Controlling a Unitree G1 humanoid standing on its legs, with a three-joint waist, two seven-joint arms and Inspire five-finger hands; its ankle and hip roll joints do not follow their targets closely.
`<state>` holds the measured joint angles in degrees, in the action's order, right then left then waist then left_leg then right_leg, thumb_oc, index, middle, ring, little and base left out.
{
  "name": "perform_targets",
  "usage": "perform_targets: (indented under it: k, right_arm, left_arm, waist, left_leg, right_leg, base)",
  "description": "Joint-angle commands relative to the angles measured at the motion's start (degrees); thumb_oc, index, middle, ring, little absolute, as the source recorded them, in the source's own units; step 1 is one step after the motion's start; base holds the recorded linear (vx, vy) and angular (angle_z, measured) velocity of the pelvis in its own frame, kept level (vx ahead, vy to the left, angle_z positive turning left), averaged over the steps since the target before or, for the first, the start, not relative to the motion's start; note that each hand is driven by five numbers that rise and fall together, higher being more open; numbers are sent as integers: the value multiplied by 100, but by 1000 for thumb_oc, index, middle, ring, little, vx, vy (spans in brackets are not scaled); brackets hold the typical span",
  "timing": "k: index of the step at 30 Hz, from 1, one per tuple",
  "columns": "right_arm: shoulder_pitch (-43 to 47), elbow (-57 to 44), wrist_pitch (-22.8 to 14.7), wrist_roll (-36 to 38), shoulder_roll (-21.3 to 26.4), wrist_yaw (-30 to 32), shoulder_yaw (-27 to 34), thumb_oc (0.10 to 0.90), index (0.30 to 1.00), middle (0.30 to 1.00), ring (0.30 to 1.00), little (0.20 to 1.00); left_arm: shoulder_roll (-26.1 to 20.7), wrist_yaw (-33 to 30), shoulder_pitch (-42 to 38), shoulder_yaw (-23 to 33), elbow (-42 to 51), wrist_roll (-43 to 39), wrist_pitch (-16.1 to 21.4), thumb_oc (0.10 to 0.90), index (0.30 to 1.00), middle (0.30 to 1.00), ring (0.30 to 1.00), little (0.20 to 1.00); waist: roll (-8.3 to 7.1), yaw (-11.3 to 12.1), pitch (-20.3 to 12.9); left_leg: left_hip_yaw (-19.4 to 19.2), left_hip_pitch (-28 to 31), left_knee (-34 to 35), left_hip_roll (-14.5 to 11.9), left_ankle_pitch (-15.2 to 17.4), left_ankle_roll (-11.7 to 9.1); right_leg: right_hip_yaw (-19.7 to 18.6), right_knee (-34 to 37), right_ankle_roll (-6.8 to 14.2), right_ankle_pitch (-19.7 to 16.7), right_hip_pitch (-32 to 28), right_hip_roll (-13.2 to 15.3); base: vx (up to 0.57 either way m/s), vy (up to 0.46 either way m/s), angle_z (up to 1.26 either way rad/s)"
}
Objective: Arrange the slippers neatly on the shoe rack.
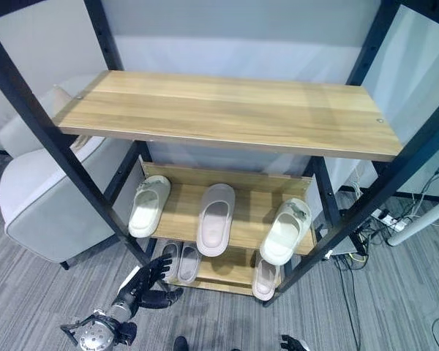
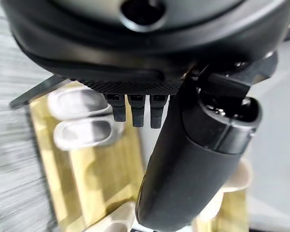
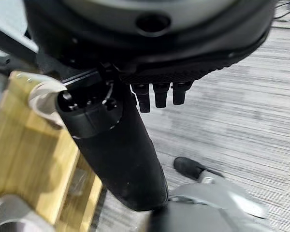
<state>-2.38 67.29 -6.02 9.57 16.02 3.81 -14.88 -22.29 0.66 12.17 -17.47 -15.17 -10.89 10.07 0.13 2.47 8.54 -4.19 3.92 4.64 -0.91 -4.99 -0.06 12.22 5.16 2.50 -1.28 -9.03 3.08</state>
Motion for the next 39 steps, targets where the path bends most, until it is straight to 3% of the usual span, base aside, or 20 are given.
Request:
perform_targets:
  k: [1, 11, 17, 23, 27, 32, 38, 39]
  right_arm:
    - [275, 81, -168, -28, 82, 49, -12, 800, 900, 900, 900, 900]
    - [278, 6, -191, 13, 115, 79, -143, 800, 900, 900, 900, 900]
    - [219, 105, -173, 34, 54, 86, -195, 800, 900, 900, 900, 900]
    - [56, 221, -169, 1, -16, 127, -226, 800, 900, 900, 900, 900]
    - [-33, 266, -157, -18, -28, 148, -261, 800, 900, 900, 900, 900]
    - [-95, 226, -178, -63, 29, 151, -305, 800, 900, 900, 900, 900]
    - [-104, 124, -216, -84, 90, 155, -350, 800, 900, 900, 900, 900]
    - [-96, -37, -249, -94, 153, 169, -376, 800, 900, 900, 900, 900]
  left_arm:
    - [-236, 136, -367, 116, 710, -138, 517, 800, 900, 900, 900, 900]
    - [-245, 131, -733, -78, 1324, -406, 597, 800, 900, 900, 900, 900]
    - [-186, -177, -1294, -233, 1471, -34, 662, 800, 900, 900, 900, 900]
    - [-176, -802, -2014, -336, 1407, 847, 739, 800, 900, 900, 900, 900]
    - [-223, -1391, -2758, -391, 1063, 1804, 641, 800, 900, 900, 900, 900]
    - [-222, -1768, -3442, -513, 433, 2412, 521, 800, 900, 900, 900, 900]
    - [-301, -2079, -3948, -581, -108, 2683, 377, 800, 900, 900, 900, 900]
    - [-375, -2273, -4260, -609, -445, 2779, 290, 800, 900, 900, 900, 900]
  waist:
    - [-190, 199, -150]
    - [-162, 160, -157]
    - [-160, 57, -203]
    - [-151, -101, -262]
    - [-105, -272, -324]
    - [-31, -461, -343]
    - [29, -644, -308]
    - [49, -725, -242]
  left_leg:
    - [457, -159, -192, 30, 381, -195]
    - [556, -107, -215, -23, 366, -252]
    - [497, -9, -117, -57, 368, -271]
    - [362, 61, -44, -80, 421, -285]
    - [200, 96, 36, -85, 465, -305]
    - [-11, 90, 36, -94, 544, -317]
    - [-205, 36, 36, -122, 653, -315]
    - [-335, -127, 36, -145, 637, -308]
  right_leg:
    - [-172, -362, 266, 200, 252, 152]
    - [-55, -354, 205, 256, 122, 107]
    - [-89, -212, 228, 209, 57, 85]
    - [-175, -73, 277, 136, 45, 89]
    - [-264, -16, 341, 84, 108, 114]
    - [-448, -16, 408, 34, 245, 135]
    - [-657, -16, 502, -1, 415, 145]
    - [-811, -16, 548, -80, 672, 130]
  base:
    - [-9, -31, 6]
    - [4, -28, 13]
    - [28, -17, 1]
    - [47, -11, -4]
    - [45, 3, -17]
    - [27, 18, -17]
    - [-3, 17, -31]
    - [-92, 22, -43]
